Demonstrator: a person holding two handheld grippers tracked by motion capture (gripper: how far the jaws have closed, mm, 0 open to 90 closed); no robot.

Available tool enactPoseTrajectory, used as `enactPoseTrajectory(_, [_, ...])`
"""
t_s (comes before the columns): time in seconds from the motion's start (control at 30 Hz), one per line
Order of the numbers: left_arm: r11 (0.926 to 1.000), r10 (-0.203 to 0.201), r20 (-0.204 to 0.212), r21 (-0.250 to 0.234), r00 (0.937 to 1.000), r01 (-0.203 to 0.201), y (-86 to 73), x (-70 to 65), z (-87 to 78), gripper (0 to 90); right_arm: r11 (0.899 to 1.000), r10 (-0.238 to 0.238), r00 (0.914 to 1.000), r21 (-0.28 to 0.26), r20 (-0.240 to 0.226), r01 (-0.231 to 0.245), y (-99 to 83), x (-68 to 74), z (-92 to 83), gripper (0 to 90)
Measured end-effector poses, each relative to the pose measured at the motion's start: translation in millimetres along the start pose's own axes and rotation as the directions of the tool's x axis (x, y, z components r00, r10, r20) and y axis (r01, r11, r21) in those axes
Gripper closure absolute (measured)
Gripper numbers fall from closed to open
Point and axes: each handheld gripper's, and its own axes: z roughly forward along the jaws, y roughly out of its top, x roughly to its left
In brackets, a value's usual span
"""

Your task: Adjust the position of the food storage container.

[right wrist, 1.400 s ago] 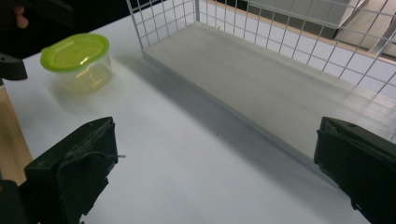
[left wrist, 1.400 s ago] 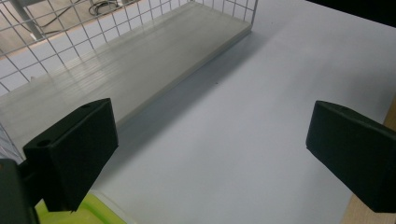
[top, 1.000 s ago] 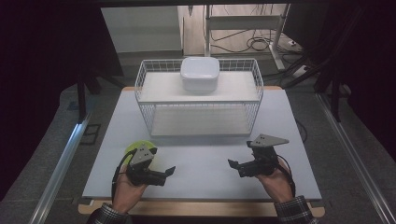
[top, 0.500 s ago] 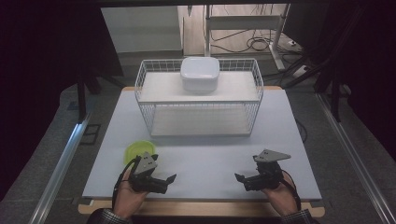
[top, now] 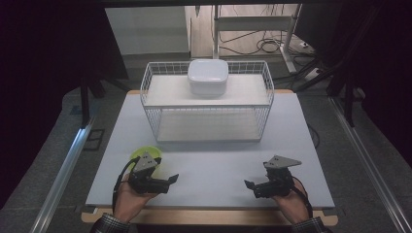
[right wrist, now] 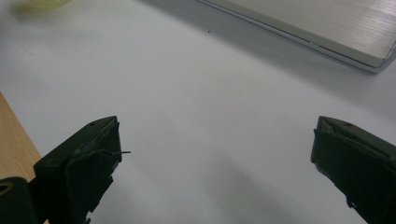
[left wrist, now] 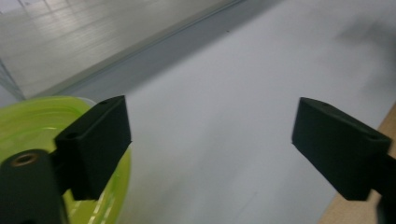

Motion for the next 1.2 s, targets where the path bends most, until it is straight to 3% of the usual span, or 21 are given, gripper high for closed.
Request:
enactPoseTrajectory(0.1, [1.0000, 0.004, -0.022, 0.003, 0.9998, -0.003, 0.7, 4.2, -1.0, 26.5, 1.000, 0.005, 1.0000, 0.006, -0.003, -0.005, -0.4, 0.2, 0.8, 2.6])
enactPoseTrajectory(0.33, [0.9987, -0.048, -0.045, -0.018, 0.9979, 0.047, 4.3, 21.7, -11.8, 57.8, 1.000, 0.003, 1.0000, 0.011, -0.004, -0.003, -0.5, 0.6, 1.8, 2.9])
enactPoseTrajectory(0.6, [0.9901, -0.137, -0.110, -0.044, 0.9845, 0.133, 2.2, 46.3, -25.7, 85.9, 1.000, 0.002, 1.0000, 0.020, 0.001, -0.002, -1.0, -1.0, 1.3, 3.7])
enactPoseTrajectory(0.7, [0.9875, -0.154, -0.125, -0.051, 0.9800, 0.149, -0.7, 54.9, -31.2, 89.7, 1.000, 0.003, 1.0000, 0.021, 0.004, -0.003, -1.4, -2.1, 1.1, 3.8])
enactPoseTrajectory(0.93, [0.9812, -0.190, -0.114, -0.059, 0.9752, 0.184, -5.9, 73.4, -38.2, 89.9, 1.000, 0.001, 1.0000, 0.028, 0.003, -0.001, -1.7, -1.8, 2.3, 4.0])
enactPoseTrajectory(1.07, [0.9771, -0.208, -0.144, -0.077, 0.9675, 0.198, -7.5, 83.9, -44.8, 89.9, 1.000, 0.003, 1.0000, 0.027, 0.004, -0.003, -2.1, -2.5, 2.3, 4.1])
enactPoseTrajectory(1.2, [0.9711, -0.234, -0.186, -0.090, 0.9541, 0.221, -13.2, 96.0, -51.4, 89.9, 1.000, 0.008, 1.0000, 0.029, 0.005, -0.008, -2.7, -3.0, 2.6, 4.2])
